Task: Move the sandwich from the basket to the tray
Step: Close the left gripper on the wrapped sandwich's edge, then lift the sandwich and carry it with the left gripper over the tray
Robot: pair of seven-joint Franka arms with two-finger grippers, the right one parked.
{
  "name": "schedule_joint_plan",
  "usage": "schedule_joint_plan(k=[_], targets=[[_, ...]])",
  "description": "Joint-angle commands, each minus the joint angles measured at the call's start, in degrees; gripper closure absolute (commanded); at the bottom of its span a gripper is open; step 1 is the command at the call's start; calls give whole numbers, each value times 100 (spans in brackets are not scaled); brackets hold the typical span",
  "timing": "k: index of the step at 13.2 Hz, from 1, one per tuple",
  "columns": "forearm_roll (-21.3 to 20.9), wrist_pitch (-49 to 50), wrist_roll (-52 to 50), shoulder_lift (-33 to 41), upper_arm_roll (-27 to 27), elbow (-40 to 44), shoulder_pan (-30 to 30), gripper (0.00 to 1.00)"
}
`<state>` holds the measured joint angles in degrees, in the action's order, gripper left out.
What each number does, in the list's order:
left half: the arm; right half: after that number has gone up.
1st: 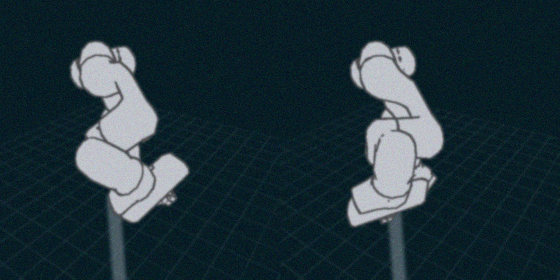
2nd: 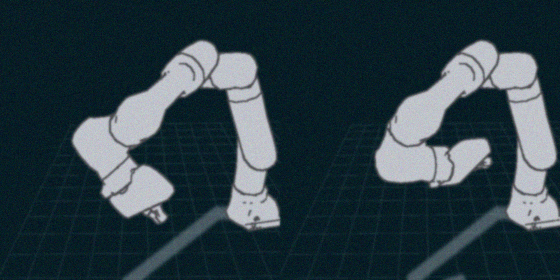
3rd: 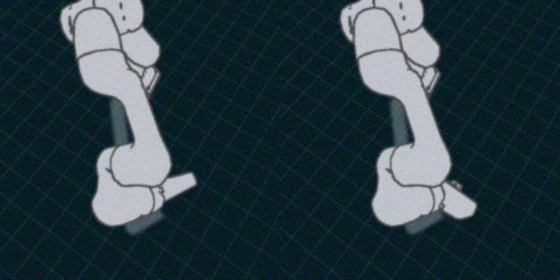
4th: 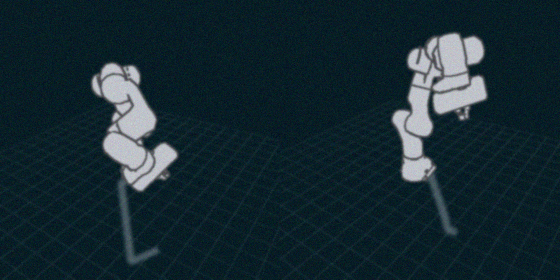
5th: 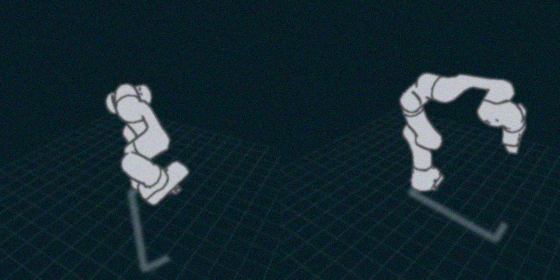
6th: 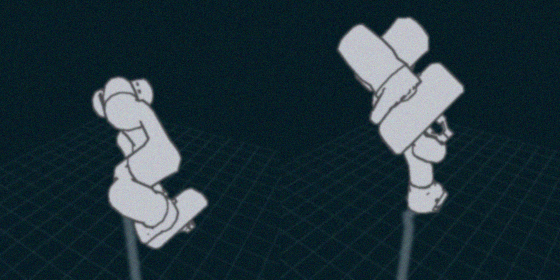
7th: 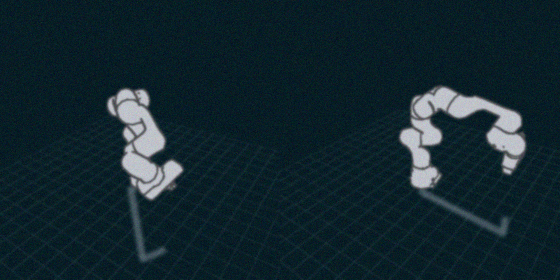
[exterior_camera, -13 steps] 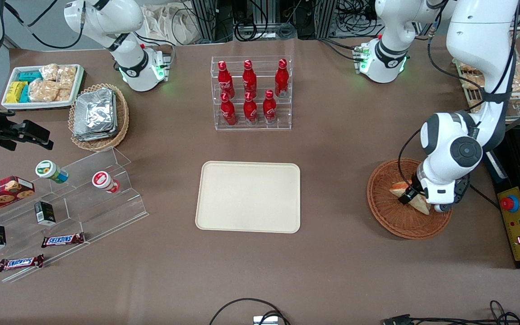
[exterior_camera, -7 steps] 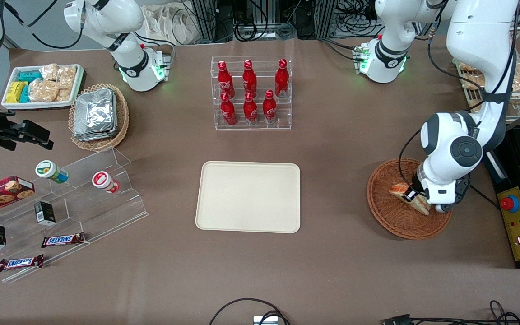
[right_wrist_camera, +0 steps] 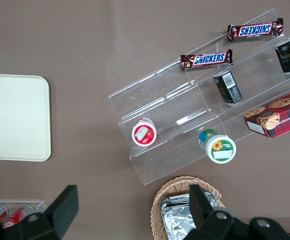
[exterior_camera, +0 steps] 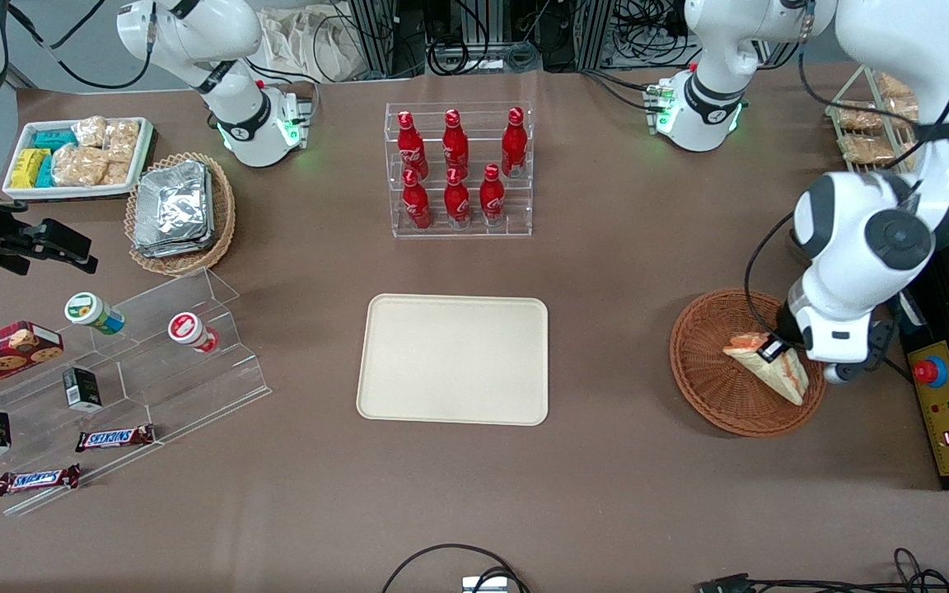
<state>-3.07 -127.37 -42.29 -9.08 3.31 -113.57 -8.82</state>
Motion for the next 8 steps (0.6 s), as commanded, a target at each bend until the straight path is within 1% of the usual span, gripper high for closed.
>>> schedule_joint_plan(k=[1,2,3,5,7,8], targets=[[17,1560,405,73,-313,1324,20,100],[-27,1914,440,73,-514,1729,29,100],[-45,2031,458,73,-699,2046,73,100],[-62,2267,773,90,-1182,2435,108,100],[25,2777,985,38,-1350,2821,38,100],[34,2814,1073,3,-1481,2875,21,100]])
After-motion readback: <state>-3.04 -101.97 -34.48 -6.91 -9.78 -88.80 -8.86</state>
